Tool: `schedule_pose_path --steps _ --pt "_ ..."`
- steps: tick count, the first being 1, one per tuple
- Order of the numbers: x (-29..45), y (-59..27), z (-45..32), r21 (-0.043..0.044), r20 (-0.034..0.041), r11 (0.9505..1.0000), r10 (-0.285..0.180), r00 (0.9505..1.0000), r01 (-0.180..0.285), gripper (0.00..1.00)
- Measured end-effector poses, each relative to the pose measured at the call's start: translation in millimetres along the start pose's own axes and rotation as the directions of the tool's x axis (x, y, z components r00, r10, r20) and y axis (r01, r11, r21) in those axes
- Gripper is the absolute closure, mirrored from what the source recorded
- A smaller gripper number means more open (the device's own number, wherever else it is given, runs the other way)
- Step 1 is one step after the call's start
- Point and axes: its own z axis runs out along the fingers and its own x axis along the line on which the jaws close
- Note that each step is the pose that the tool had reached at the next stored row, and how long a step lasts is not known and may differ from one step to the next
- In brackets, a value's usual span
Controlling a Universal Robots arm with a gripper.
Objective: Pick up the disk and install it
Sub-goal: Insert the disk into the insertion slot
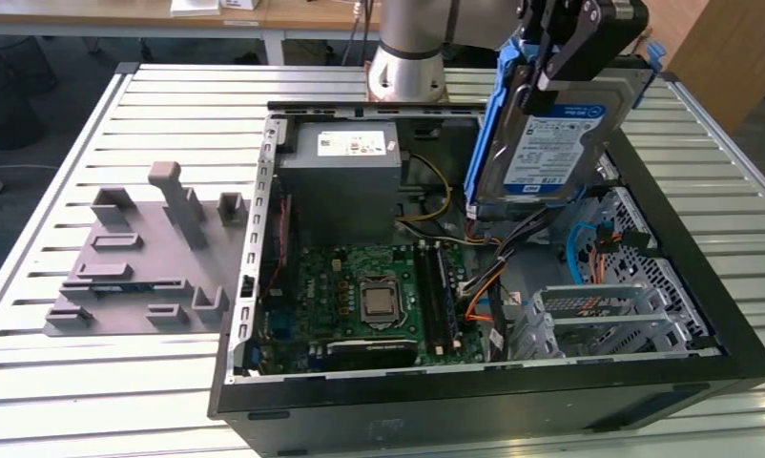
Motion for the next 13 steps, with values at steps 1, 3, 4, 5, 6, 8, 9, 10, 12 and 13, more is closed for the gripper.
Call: schedule_pose_path --steps 1,3,4,5,6,8,9,10,12,13 --pt "1.7 0.0 0.0 0.0000 -0.0001 1.0000 0.000 1.0000 0.000 0.64" --pt "4.8 0.0 -0.2 -0.0001 -0.0002 1.0000 0.000 1.0000 0.000 0.64" --pt "6.0 0.0 -0.2 0.0000 -0.0002 1.0000 0.000 1.0000 0.000 0.64" --pt "6.9 0.1 -0.2 0.0000 -0.0001 1.0000 0.000 1.0000 0.000 0.64" --pt "7.6 0.3 -0.2 0.0000 0.0000 1.0000 0.000 1.0000 0.000 0.64" --pt "7.9 2.3 -0.1 0.0001 0.0002 1.0000 0.000 1.0000 0.000 0.64" --pt "8.2 3.5 -0.1 0.0000 0.0000 1.0000 0.000 1.0000 0.000 0.64" --pt "8.7 4.6 -0.1 -0.0001 0.0001 1.0000 0.000 1.0000 0.000 0.64" --pt "11.0 5.2 -0.2 -0.0001 0.0001 1.0000 0.000 1.0000 0.000 0.64" --pt "12.9 5.2 -0.2 -0.0001 0.0001 1.0000 0.000 1.0000 0.000 0.64"
